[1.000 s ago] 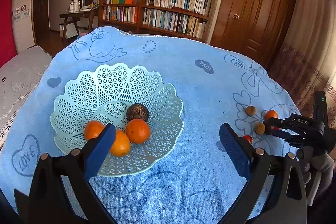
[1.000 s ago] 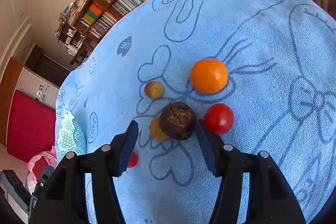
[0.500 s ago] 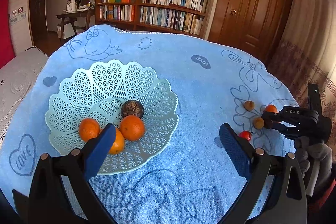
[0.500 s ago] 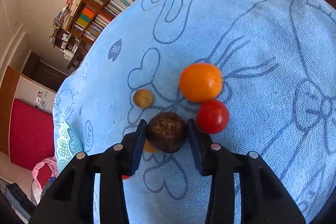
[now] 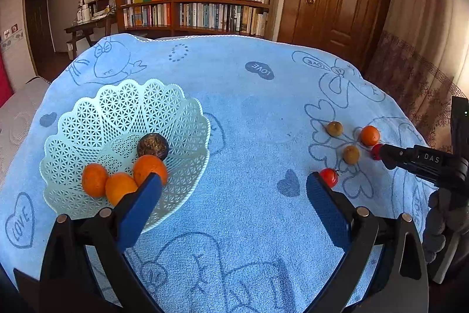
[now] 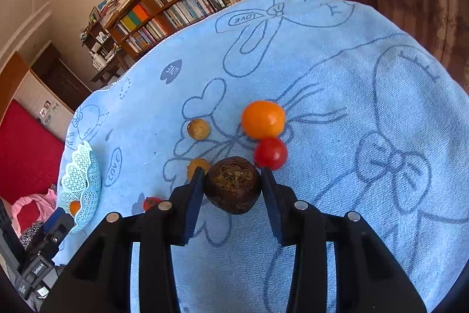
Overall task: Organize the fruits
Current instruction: 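Grasp the red tomato with the left tool while the right tool grasps a dark brown fruit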
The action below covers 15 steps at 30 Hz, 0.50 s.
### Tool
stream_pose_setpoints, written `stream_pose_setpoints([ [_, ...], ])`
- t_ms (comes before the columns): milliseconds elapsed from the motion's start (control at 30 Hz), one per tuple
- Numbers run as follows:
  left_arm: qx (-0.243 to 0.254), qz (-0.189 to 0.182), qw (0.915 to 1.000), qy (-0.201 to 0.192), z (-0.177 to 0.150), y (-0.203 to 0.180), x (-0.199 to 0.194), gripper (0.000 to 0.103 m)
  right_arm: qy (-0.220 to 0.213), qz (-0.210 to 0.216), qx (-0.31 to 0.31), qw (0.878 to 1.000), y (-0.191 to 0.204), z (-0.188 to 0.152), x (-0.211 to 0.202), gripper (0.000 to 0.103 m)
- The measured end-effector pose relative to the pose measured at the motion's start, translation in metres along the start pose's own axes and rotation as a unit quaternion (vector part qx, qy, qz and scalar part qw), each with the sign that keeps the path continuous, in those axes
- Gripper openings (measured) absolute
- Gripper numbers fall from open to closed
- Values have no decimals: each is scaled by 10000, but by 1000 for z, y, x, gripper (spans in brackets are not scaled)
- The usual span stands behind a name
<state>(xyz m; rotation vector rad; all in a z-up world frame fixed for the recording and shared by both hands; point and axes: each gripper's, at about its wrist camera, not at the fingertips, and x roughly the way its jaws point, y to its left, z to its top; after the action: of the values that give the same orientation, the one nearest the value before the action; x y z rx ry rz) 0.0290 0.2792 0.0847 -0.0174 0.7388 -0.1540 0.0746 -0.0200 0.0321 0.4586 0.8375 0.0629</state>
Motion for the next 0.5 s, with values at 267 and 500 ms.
stream_pose_setpoints([
  [267, 517, -258, 9978, 326, -3, -45, 28, 100, -322, -185, -303, 9988, -4, -5, -11, 40],
  [500, 972, -635, 9913, 617, -6, -80, 54, 83, -309, -132, -302, 9990, -7, -10, -10, 40],
])
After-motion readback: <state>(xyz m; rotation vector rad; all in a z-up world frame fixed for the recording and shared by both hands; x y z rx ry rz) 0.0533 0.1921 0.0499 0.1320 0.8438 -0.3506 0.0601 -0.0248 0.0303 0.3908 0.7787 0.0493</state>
